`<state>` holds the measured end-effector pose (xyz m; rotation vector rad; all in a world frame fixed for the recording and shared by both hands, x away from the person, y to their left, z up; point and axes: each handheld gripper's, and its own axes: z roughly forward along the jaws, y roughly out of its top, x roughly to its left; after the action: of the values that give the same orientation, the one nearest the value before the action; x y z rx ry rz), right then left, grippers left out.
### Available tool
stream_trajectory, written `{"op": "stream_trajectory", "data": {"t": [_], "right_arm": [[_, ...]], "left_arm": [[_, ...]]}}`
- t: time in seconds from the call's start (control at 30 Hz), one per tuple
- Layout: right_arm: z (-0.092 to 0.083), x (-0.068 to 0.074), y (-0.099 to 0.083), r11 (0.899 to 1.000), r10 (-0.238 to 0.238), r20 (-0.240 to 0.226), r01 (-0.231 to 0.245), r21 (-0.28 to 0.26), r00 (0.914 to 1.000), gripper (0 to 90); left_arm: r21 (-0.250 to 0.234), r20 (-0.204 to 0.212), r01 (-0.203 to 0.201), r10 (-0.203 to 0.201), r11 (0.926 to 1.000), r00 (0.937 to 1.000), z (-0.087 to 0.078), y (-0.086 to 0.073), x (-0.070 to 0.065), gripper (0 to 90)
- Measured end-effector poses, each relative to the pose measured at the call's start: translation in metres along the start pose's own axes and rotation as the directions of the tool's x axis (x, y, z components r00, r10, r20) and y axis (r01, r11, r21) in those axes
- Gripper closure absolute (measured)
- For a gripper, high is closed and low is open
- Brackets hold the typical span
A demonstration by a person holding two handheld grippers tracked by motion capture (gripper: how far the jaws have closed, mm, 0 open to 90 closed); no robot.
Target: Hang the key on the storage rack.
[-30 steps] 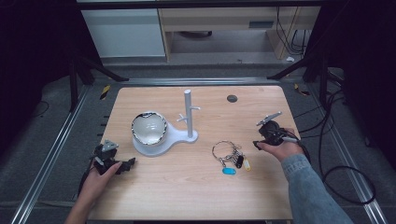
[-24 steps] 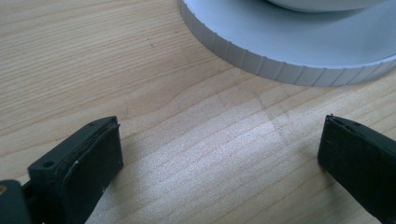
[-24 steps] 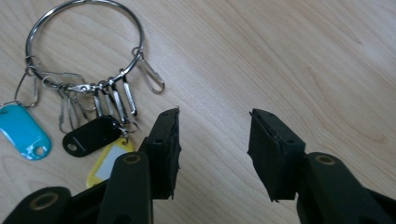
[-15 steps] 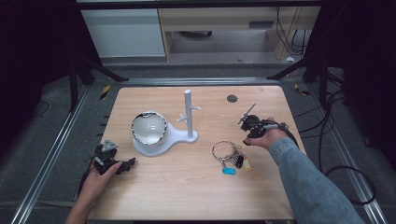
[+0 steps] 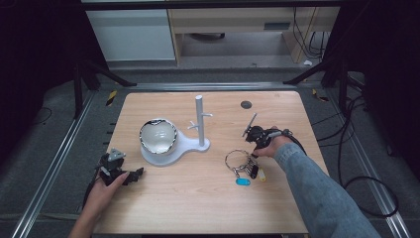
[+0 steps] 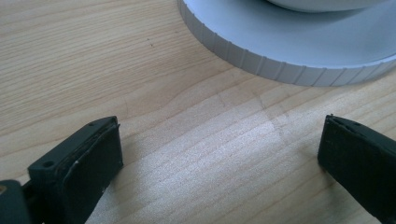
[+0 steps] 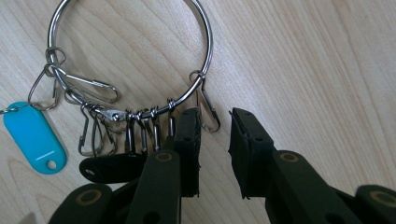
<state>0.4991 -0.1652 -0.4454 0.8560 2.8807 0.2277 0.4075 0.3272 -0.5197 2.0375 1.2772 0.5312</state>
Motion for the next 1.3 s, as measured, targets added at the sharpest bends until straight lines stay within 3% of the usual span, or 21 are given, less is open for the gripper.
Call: {"op": "stream_trajectory", "data": {"t": [0.47, 0.7, 0.93, 1.3], "right_arm": [[0.014, 0.001, 0.005, 1.0, -0.006, -0.021, 0.007, 0.029, 0.9998, 73.2], [0.019, 0.0, 0.007, 0.999, -0.013, -0.037, 0.015, 0.035, 0.9992, 78.4], [0.016, -0.001, 0.007, 0.999, -0.015, -0.062, 0.017, 0.027, 0.998, 87.5], [0.013, -0.003, 0.004, 0.999, -0.001, -0.057, 0.003, 0.037, 0.9984, 88.2]], "left_arm": [[0.0, 0.0, 0.0, 0.0, 1.0, 1.0, 0.0, 0.0, 0.0, 0.0], [0.0, 0.0, 0.0, 0.0, 1.0, 1.0, 0.0, 0.0, 0.0, 0.0], [0.0, 0.0, 0.0, 0.0, 1.0, 1.0, 0.0, 0.0, 0.0, 0.0], [0.0, 0.0, 0.0, 0.0, 1.0, 1.0, 0.0, 0.0, 0.0, 0.0]]}}
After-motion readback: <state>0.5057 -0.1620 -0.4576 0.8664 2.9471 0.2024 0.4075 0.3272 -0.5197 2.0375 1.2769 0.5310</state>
